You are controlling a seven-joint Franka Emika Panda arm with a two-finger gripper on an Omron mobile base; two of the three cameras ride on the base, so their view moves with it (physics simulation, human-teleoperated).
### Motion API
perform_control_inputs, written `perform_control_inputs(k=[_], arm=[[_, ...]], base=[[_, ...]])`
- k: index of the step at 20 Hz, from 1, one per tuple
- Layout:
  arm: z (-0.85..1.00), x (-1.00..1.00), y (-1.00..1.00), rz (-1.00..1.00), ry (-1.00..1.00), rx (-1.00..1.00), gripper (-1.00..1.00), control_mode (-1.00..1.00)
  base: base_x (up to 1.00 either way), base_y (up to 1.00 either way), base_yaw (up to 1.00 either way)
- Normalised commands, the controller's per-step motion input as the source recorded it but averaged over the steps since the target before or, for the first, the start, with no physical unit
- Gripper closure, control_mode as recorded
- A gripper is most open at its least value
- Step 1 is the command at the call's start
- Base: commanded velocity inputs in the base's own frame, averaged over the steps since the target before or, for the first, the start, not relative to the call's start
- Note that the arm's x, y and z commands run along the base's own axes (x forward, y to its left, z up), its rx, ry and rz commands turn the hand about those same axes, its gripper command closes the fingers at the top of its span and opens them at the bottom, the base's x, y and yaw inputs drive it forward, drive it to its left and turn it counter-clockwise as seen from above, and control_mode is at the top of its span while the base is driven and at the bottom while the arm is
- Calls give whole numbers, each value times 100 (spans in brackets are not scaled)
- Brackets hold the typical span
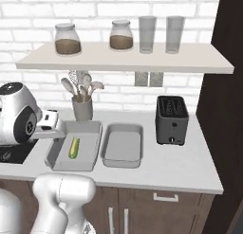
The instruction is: Place one corn and one chicken drumstick in each tupperware on the nearby counter, to pack two identical lunches.
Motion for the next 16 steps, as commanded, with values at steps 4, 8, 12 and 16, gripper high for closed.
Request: perform_control_inputs(k=[4, 8, 12, 16], arm=[[0, 0, 0, 0, 0, 0, -100, 100], [0, 0, 0, 0, 0, 0, -100, 100], [0, 0, 0, 0, 0, 0, -100, 100], [0, 0, 0, 0, 0, 0, -100, 100]], base=[[-100, -18, -25], [-90, -16, -57], [-46, -19, -67], [-9, -27, -73]])
